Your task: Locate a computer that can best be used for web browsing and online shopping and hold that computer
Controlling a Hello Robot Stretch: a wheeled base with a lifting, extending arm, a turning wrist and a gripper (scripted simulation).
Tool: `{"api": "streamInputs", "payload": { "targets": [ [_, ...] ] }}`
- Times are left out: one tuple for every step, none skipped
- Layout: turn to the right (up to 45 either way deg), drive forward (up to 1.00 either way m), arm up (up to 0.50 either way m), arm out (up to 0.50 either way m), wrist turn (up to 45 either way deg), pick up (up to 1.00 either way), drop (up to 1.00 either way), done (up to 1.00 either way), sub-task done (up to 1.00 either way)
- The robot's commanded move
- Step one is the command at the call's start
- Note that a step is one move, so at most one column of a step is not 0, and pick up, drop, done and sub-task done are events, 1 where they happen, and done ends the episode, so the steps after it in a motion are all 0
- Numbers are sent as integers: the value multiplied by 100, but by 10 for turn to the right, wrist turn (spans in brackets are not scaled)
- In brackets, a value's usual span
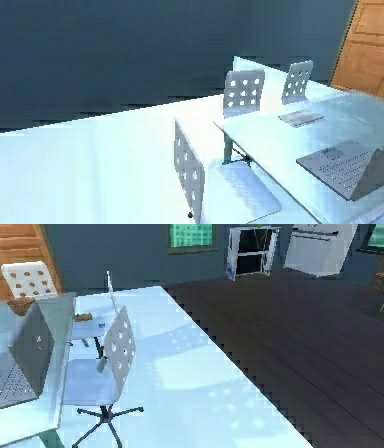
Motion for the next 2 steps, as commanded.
{"api": "streamInputs", "payload": {
  "targets": [
    [-420, 0, 0, 0, 0, 0, 0, 0, 0],
    [450, 0, 0, 0, 0, 0, 0, 0, 0]
  ]
}}
